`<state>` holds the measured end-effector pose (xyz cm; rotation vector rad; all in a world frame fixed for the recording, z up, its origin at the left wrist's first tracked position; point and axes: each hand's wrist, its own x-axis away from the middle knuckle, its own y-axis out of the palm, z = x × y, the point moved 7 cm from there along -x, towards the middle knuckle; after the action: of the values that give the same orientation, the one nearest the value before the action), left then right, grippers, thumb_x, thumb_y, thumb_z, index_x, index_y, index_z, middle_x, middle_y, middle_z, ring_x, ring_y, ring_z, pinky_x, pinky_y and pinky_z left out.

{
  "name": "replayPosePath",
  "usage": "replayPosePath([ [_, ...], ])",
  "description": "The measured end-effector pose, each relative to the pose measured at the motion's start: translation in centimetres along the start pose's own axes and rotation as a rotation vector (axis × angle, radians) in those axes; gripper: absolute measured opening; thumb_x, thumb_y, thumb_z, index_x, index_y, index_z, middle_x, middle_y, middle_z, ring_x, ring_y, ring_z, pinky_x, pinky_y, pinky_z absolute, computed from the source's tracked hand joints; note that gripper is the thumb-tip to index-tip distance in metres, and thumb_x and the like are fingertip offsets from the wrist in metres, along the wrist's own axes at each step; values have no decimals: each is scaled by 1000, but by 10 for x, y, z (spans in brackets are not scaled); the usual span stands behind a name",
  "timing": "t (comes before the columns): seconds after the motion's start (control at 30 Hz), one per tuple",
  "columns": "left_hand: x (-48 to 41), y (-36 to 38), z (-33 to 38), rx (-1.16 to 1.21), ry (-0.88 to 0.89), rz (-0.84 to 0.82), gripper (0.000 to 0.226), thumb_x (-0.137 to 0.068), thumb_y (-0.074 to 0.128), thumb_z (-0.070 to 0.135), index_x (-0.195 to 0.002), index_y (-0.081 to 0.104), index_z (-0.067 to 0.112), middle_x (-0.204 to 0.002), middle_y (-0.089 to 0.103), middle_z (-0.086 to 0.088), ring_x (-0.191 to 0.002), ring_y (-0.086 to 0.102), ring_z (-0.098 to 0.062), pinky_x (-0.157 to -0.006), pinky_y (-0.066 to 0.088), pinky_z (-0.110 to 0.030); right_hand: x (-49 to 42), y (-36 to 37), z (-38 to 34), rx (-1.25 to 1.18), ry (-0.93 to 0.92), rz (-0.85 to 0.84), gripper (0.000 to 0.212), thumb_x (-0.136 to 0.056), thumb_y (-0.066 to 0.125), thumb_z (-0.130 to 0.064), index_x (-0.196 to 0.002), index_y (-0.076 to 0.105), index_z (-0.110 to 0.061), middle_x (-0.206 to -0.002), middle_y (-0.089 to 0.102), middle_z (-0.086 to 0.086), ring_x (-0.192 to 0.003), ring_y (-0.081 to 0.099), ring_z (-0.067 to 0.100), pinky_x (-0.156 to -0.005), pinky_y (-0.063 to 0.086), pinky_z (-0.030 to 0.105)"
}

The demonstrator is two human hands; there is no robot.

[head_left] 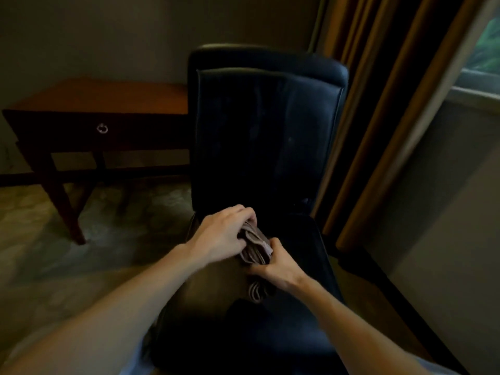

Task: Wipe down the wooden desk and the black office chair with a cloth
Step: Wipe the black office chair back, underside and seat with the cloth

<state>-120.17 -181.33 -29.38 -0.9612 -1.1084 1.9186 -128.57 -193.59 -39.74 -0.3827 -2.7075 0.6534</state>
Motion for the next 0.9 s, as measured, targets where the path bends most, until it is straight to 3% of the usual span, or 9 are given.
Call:
replayPosePath([
  [0.07,-30,-3,5,-104,90,10,38,-85,73,21,-116,52,28,-115,52,9,-107,53,-14,-78,52,-37,-12,-33,-11,53,-55,109,69,-71,79,-40,-127,40,-27,-116,65,-2,-95,68,10,-73,61,27],
  [0.2,-98,-25,4,-301,144,17,49,-79,80,34,-109,43,24,-115,47,2,-106,48,-20,-79,48,-35,-48,-115,-78,577,-243,300,66,-82,70,-22,-137,42,-43,-117,70,-4,-100,69,21,-81,60,42],
  [0.33,-180,-76,6,-357,97,130,57,-73,81,22,-120,50,11,-128,45,-10,-118,45,-31,-83,49,-40,-78,-184,-164,838,-550,577,61,-79,68,-20,-137,54,-31,-128,67,-6,-117,63,23,-98,50,42],
  [0.4,-224,-110,13,-350,134,238,58,-72,78,15,-122,50,7,-138,46,-15,-127,44,-35,-93,51,-45,-94,-223,-195,867,-618,701,64,-81,67,-17,-143,53,-26,-144,59,-5,-134,52,22,-114,36,48],
  [0.53,-312,-159,22,-371,235,316,78,-80,77,15,-145,34,8,-166,28,-12,-151,33,-32,-117,36,-42,-119,-297,-249,1006,-716,945,65,-87,65,-18,-149,48,-22,-153,51,3,-144,41,30,-121,22,59],
  [0.67,-380,-156,29,-346,315,336,118,-81,80,14,-163,-4,23,-155,47,-16,-134,54,-37,-105,47,-46,-162,-348,-256,1192,-662,947,69,-87,65,-20,-151,41,-22,-161,37,10,-152,23,39,-119,10,71],
  [0.73,-407,-125,19,-373,307,293,125,-82,80,14,-163,-13,30,-160,41,-16,-143,45,-35,-113,40,-46,-196,-359,-228,1241,-573,826,80,-86,68,-22,-156,31,-24,-167,20,13,-156,7,38,-119,4,72],
  [0.83,-421,-68,-4,-459,224,395,98,-87,71,11,-165,12,17,-171,18,-10,-159,12,-25,-130,12,-44,-235,-350,-180,1202,-552,807,89,-89,68,-28,-161,18,-28,-170,9,12,-157,-2,36,-120,-1,70],
  [0.9,-409,-39,-15,-349,172,581,78,-90,58,4,-162,29,11,-169,26,-12,-158,18,-25,-129,17,-46,-245,-335,-163,1161,-649,913,82,-91,66,-30,-160,22,-29,-169,15,12,-156,3,37,-120,-2,70],
])
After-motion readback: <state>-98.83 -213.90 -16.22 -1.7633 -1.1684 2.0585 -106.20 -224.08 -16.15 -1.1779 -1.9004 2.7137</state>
